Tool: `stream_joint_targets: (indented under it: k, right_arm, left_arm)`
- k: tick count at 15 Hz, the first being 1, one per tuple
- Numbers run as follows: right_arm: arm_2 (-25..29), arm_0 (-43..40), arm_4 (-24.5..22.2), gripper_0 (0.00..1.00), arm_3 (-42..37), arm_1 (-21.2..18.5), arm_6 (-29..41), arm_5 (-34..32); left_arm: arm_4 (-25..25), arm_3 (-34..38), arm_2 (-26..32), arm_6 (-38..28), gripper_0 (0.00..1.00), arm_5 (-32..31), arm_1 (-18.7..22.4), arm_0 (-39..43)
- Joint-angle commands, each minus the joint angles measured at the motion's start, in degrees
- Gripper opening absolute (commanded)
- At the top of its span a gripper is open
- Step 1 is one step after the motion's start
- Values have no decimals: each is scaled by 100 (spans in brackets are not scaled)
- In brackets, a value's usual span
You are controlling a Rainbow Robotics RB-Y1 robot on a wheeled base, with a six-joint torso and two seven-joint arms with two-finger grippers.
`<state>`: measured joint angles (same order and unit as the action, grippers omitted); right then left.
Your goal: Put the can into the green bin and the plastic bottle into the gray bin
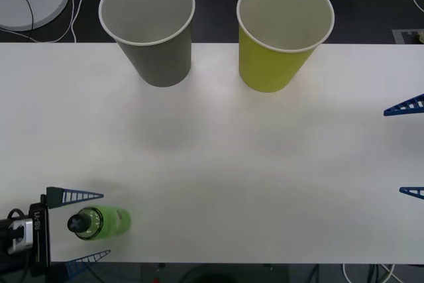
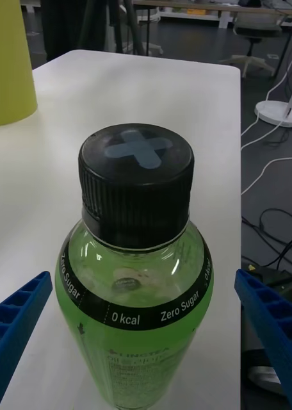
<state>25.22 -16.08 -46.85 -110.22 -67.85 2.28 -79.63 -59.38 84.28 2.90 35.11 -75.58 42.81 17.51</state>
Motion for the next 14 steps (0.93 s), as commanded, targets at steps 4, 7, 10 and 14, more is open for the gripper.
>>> stream_joint_targets:
  k: [4, 7, 10, 14]
  right_arm:
    - [0, 0, 0, 100, 0, 0, 0, 0]
    - [0, 0, 0, 100, 0, 0, 0, 0]
    - [0, 0, 0, 100, 0, 0, 0, 0]
    - [0, 0, 0, 100, 0, 0, 0, 0]
  left_arm:
    - [23, 36, 0, -22, 18, 0, -1, -11]
    - [23, 71, 0, -22, 0, 79, -1, -11]
    - [23, 115, 0, -39, 0, 123, -1, -11]
    - [23, 185, 0, -136, 0, 132, -1, -11]
